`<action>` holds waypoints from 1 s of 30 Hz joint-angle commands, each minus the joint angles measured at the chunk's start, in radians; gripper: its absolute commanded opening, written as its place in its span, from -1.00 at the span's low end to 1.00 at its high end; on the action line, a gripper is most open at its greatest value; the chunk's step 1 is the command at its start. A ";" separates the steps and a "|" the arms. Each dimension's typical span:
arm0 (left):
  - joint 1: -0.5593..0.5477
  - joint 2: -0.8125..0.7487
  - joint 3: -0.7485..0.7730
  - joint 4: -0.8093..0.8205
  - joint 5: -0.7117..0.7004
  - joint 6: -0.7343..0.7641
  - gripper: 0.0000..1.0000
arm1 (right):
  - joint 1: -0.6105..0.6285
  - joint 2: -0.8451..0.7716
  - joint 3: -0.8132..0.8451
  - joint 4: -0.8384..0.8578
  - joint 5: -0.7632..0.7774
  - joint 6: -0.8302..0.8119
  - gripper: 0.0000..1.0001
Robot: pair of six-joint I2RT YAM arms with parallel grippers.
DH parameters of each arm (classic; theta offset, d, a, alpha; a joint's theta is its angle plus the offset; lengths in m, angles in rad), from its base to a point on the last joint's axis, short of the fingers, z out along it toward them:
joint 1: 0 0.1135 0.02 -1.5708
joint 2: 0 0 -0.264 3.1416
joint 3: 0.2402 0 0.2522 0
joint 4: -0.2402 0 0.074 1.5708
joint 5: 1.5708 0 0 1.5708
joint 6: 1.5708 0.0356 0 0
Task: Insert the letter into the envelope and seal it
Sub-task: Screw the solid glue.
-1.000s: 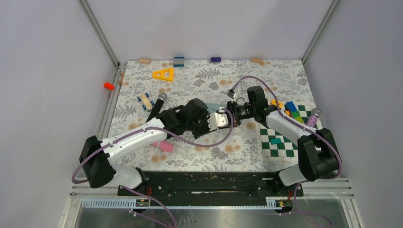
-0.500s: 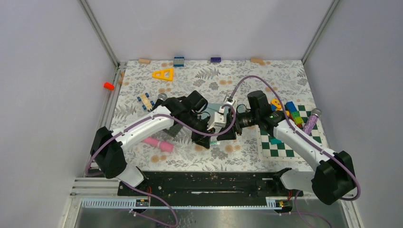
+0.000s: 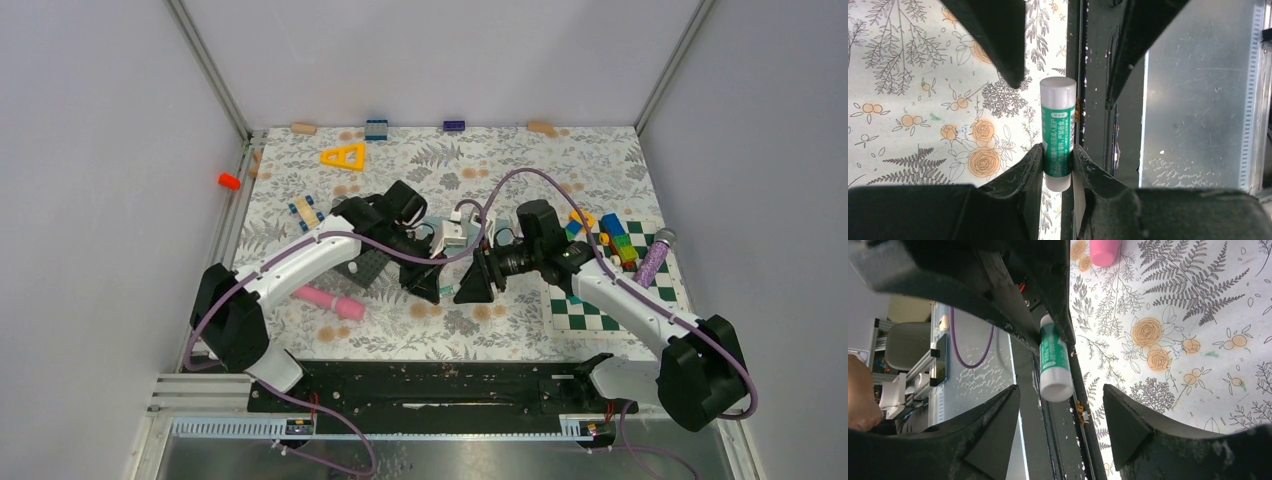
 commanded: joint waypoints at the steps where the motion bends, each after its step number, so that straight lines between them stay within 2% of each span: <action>1: 0.029 0.013 0.032 0.056 0.083 -0.038 -0.82 | 0.027 -0.040 -0.015 0.086 0.040 -0.030 0.33; 10: 0.029 0.010 0.014 0.068 0.102 -0.036 -0.80 | 0.044 -0.031 -0.022 0.133 0.059 0.006 0.21; 22: 0.021 0.014 0.020 0.062 0.091 -0.031 -0.79 | 0.069 -0.001 -0.013 0.168 0.035 0.009 -0.10; 30: 0.026 0.001 0.017 0.072 0.084 -0.039 -0.80 | 0.075 0.003 -0.015 0.153 0.025 -0.002 -0.03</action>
